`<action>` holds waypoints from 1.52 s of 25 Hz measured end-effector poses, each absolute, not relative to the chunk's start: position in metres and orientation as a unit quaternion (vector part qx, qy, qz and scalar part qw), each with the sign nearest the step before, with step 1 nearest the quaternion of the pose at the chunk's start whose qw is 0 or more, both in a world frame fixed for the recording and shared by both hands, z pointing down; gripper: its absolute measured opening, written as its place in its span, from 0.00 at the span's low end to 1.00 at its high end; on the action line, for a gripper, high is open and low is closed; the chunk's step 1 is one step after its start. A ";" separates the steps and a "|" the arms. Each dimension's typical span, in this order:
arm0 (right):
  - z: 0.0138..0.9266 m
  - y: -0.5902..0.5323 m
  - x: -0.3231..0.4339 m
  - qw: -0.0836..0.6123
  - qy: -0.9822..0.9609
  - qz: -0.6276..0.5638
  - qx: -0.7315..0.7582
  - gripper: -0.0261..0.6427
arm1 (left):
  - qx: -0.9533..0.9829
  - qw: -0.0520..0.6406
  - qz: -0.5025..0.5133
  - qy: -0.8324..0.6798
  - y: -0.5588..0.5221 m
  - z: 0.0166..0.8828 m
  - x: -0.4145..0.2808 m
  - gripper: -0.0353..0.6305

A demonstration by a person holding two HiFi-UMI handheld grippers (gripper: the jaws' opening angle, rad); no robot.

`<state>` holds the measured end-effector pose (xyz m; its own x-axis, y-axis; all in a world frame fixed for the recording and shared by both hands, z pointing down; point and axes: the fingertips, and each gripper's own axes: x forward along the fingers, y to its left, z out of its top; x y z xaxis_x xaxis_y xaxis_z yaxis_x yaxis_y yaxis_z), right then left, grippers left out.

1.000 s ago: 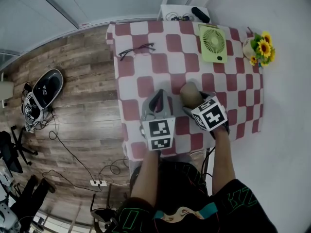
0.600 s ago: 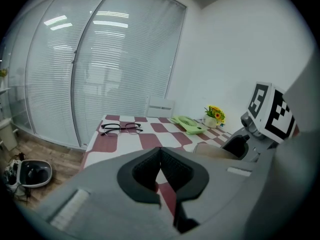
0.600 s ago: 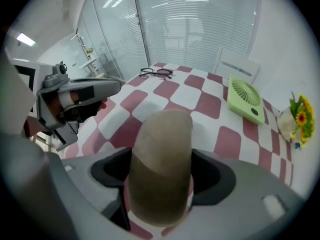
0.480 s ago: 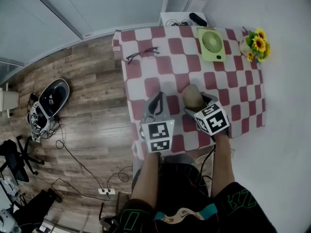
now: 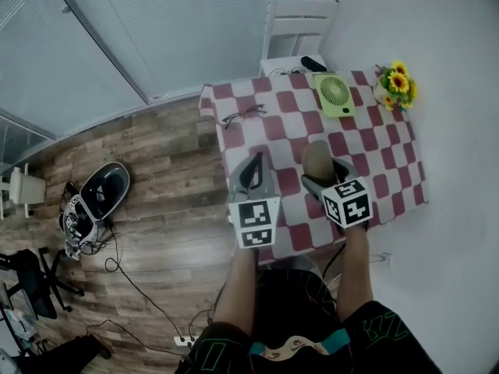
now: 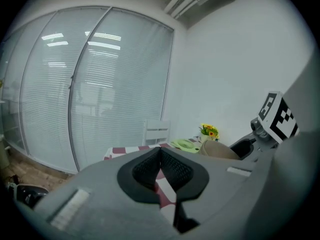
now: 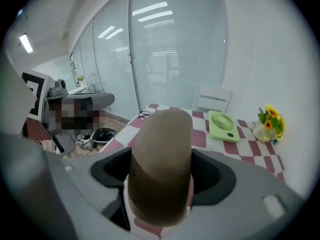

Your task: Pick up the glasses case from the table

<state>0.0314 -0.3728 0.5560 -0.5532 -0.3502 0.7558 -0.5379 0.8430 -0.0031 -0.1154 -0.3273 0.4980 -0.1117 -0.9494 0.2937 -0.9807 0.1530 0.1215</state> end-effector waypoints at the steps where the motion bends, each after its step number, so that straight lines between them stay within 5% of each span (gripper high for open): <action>1: 0.547 -0.374 0.029 0.381 -0.879 0.112 0.263 0.59 | 0.652 0.143 0.049 -0.743 -0.328 0.490 -0.117 0.07; 22: 0.355 -0.405 0.061 0.073 -0.900 -0.030 0.429 0.59 | 0.700 -0.036 -0.009 -0.713 -0.354 0.331 -0.102 0.07; 38: 0.338 -0.418 0.067 0.065 -0.890 -0.060 0.446 0.59 | 0.705 -0.044 -0.019 -0.708 -0.368 0.325 -0.105 0.07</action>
<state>0.0668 -0.4184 0.3380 -0.5932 -0.8026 0.0620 -0.7869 0.5944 0.1659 -0.1054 -0.3677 0.3251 -0.0032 -0.9961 -0.0885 -0.9993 0.0064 -0.0358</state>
